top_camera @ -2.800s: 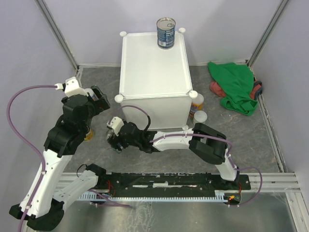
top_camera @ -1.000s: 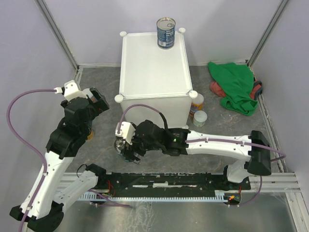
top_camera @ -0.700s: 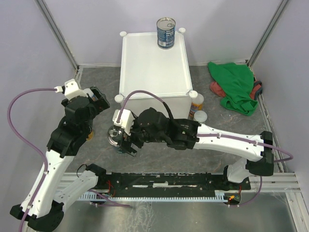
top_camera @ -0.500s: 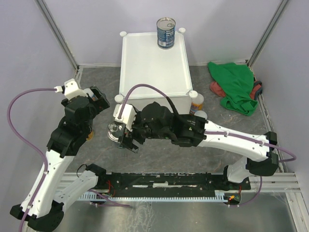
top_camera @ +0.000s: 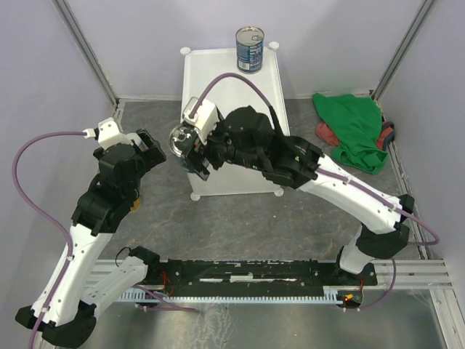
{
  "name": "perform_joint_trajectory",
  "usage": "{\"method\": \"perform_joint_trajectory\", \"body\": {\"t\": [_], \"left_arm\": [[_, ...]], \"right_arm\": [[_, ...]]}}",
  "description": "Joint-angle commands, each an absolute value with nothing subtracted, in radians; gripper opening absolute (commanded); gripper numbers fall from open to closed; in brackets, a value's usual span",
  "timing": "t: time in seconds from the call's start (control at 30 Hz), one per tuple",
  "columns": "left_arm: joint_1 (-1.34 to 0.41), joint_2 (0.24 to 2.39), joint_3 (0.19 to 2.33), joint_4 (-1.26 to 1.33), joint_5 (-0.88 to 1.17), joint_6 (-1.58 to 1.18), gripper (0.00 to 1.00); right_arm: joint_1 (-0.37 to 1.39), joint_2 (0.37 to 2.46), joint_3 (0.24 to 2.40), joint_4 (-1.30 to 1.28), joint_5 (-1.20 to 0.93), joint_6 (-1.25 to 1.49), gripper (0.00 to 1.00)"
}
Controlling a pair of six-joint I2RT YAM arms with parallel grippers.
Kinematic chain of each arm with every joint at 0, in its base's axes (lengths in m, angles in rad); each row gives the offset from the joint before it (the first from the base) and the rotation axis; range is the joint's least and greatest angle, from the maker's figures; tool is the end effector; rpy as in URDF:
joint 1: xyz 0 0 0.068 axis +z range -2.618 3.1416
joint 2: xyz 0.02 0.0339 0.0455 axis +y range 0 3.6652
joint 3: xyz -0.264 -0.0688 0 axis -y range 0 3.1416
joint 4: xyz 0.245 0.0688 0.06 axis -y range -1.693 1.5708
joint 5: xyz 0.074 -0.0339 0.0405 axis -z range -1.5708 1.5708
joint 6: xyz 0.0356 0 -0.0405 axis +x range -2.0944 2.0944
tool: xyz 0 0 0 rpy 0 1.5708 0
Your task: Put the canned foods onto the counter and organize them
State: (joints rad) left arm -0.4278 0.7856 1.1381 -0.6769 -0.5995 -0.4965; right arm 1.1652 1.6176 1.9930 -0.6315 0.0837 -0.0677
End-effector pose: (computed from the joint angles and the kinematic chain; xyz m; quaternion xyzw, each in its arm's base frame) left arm 0.1362 -0.0400 0.4082 -0.1989 0.7694 -0.0340 0.6060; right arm 0.1385 0.3151 0.4951 -0.4364 0.6601 0.2902 0.5381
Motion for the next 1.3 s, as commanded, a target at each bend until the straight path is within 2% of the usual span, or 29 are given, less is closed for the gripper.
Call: {"method": "perform_joint_trajectory", "body": {"t": [0.0, 0.57, 1.13, 1.2, 1.27], "left_arm": [[-0.43, 0.79, 1.172, -0.623, -0.597, -0.501, 1.0], [-0.431, 0.801, 1.181, -0.61, -0.596, -0.476, 1.0], [-0.43, 0.805, 1.186, -0.592, -0.578, -0.474, 1.0], [-0.43, 0.8, 1.184, -0.588, -0.578, -0.472, 1.0], [-0.429, 0.796, 1.187, -0.587, -0.566, -0.471, 1.0]], "right_arm": [[1.096, 1.658, 2.163, -0.492, 0.113, -0.076, 0.01], [0.813, 1.948, 2.51, -0.471, 0.065, 0.051, 0.01], [0.691, 2.168, 2.689, -0.365, 0.108, 0.035, 0.01], [0.687, 2.186, 2.692, -0.349, 0.116, 0.035, 0.04], [0.685, 2.201, 2.691, -0.338, 0.132, 0.031, 0.11]]}}
